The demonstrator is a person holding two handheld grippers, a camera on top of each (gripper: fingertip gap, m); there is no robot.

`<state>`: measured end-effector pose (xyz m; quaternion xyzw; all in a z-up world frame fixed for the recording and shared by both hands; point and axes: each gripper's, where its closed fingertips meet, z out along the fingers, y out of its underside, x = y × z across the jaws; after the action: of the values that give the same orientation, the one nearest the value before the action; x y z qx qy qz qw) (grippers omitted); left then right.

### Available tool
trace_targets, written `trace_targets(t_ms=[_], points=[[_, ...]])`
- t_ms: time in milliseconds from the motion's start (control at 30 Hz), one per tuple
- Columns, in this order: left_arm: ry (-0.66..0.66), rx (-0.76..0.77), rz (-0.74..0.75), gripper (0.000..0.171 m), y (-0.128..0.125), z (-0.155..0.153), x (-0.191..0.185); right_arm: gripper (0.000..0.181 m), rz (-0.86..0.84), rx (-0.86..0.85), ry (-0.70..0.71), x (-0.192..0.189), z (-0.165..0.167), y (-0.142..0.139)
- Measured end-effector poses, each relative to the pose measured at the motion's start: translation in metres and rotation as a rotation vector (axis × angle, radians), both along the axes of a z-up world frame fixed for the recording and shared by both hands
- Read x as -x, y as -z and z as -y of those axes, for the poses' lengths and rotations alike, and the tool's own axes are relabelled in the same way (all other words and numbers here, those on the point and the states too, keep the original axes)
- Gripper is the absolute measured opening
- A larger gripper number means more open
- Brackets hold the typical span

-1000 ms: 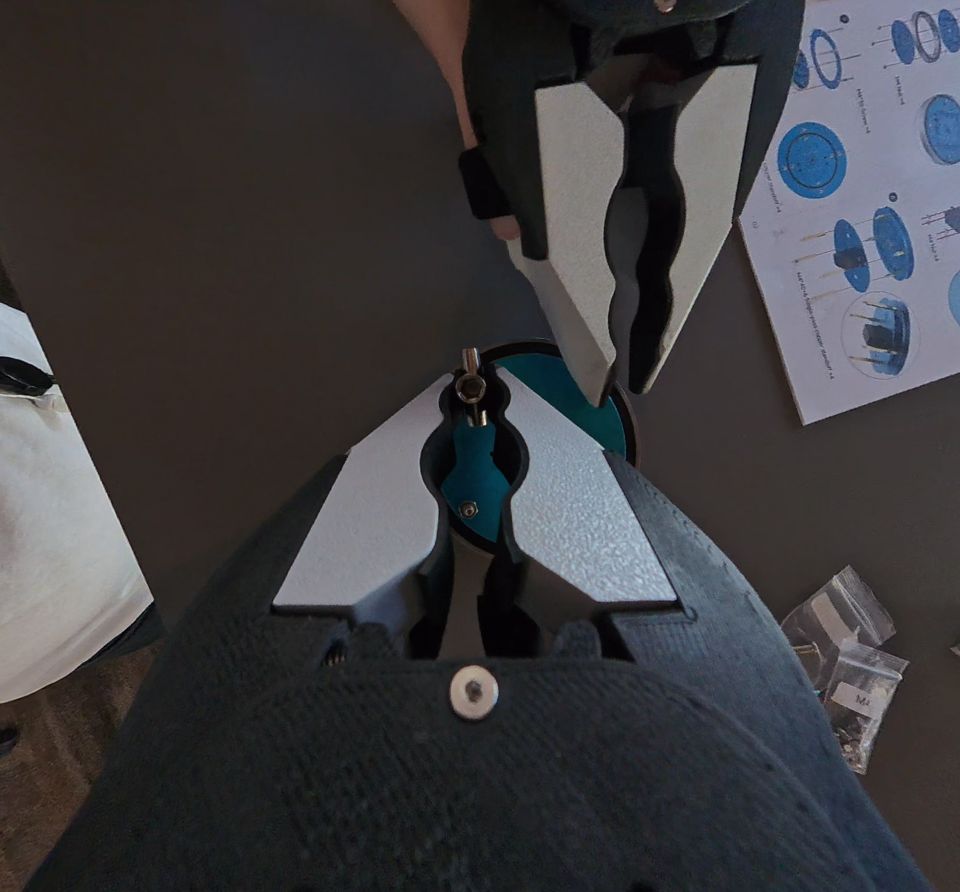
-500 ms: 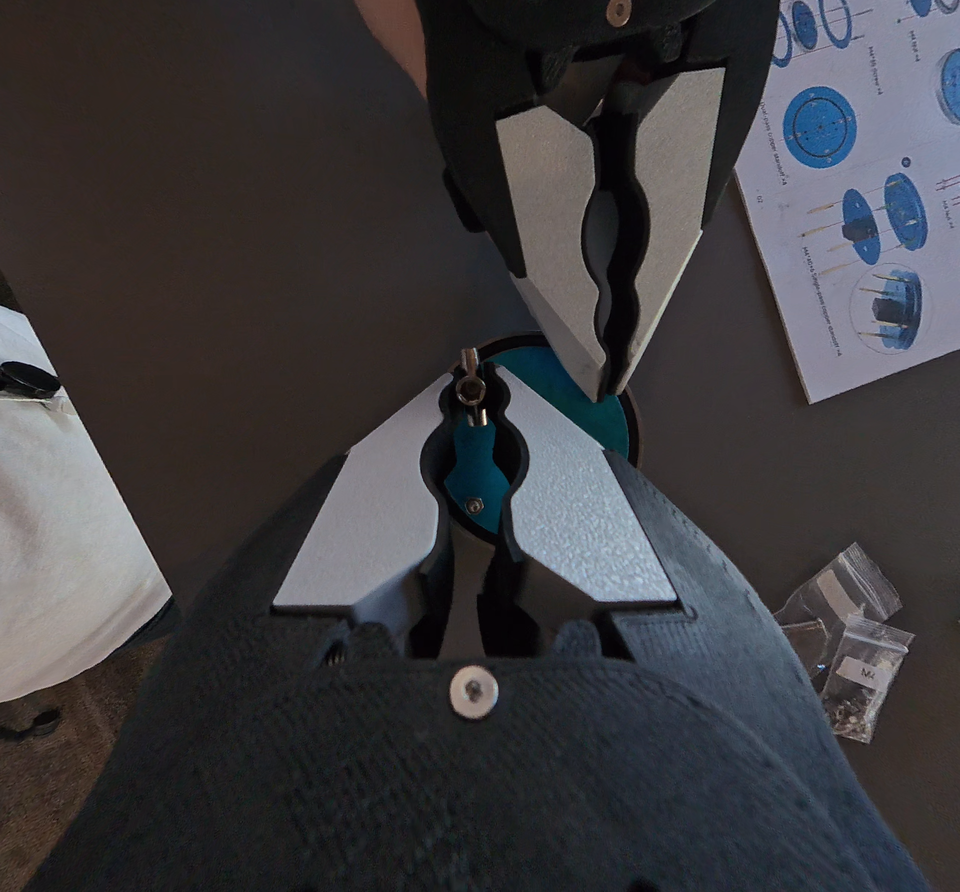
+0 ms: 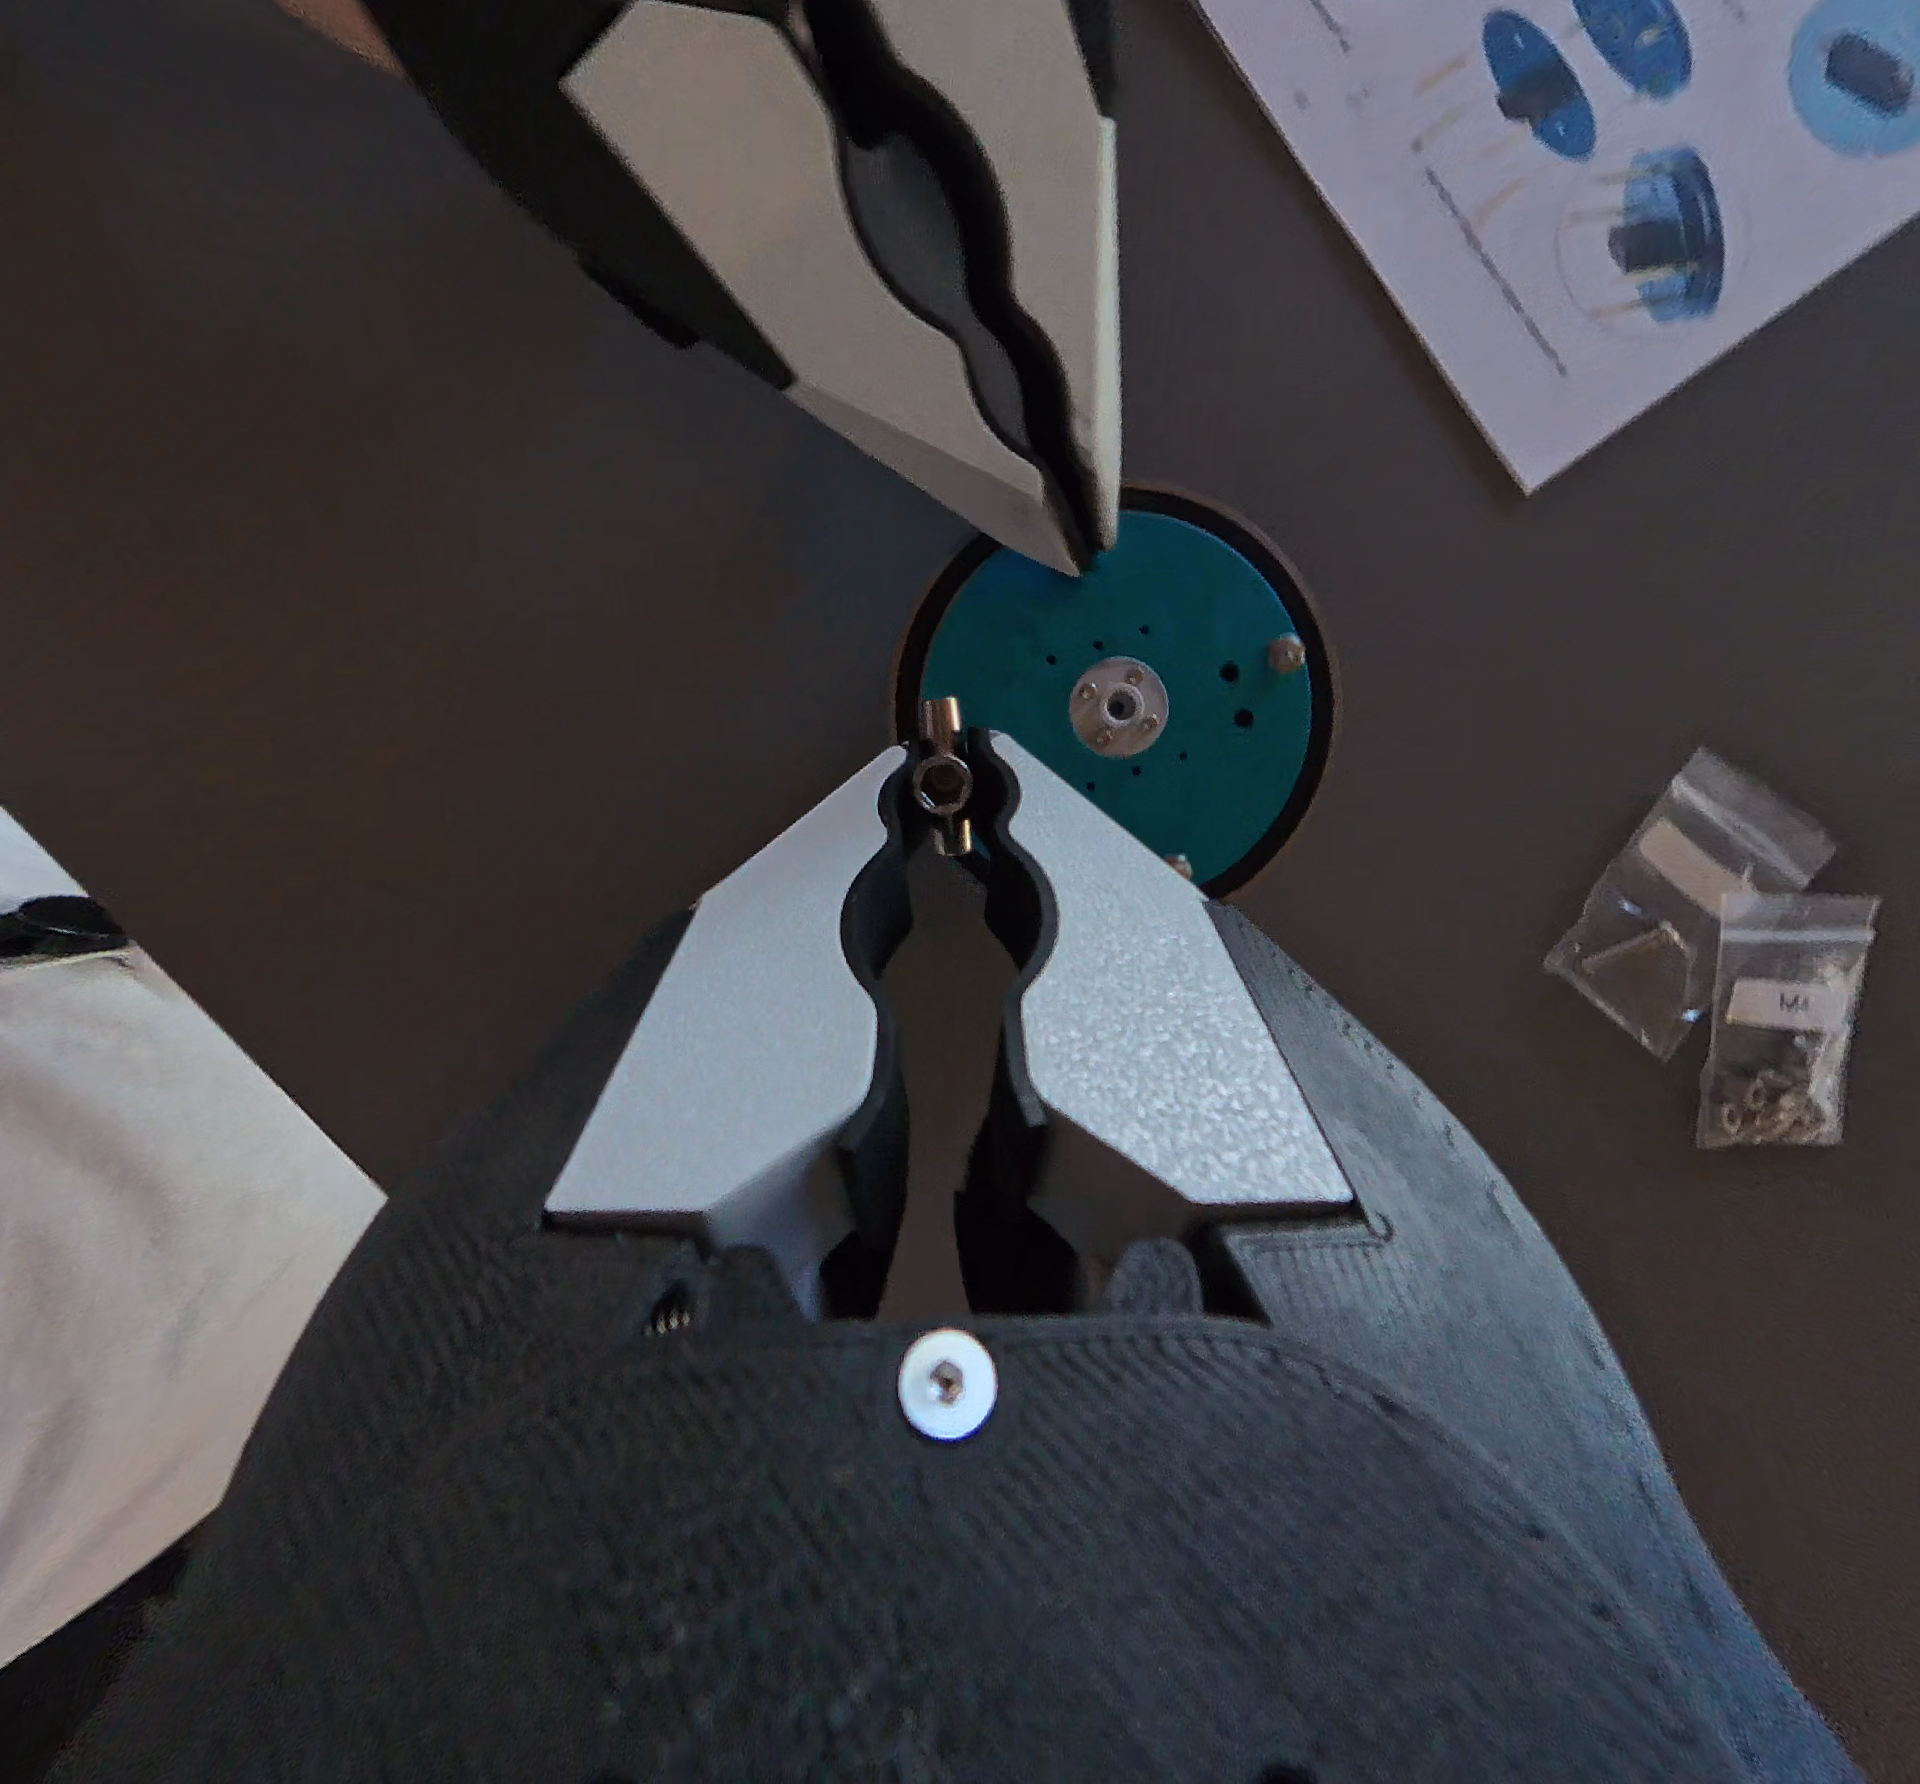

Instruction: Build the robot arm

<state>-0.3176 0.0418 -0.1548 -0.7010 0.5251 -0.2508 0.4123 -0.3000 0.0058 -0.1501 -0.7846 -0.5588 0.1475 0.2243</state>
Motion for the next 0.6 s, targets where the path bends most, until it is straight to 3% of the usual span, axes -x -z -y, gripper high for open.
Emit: trace_targets(t_ms=[200,600], points=[[-0.028,-0.018,-0.028,0.001,0.0,0.002,-0.005,0.008,0.083,0.119,0.104,-0.011,-0.006,0.002],[-0.044,-0.02,-0.035,0.0,0.001,0.007,-0.015,0.008,0.02,0.091,0.316,-0.028,-0.023,0.001]])
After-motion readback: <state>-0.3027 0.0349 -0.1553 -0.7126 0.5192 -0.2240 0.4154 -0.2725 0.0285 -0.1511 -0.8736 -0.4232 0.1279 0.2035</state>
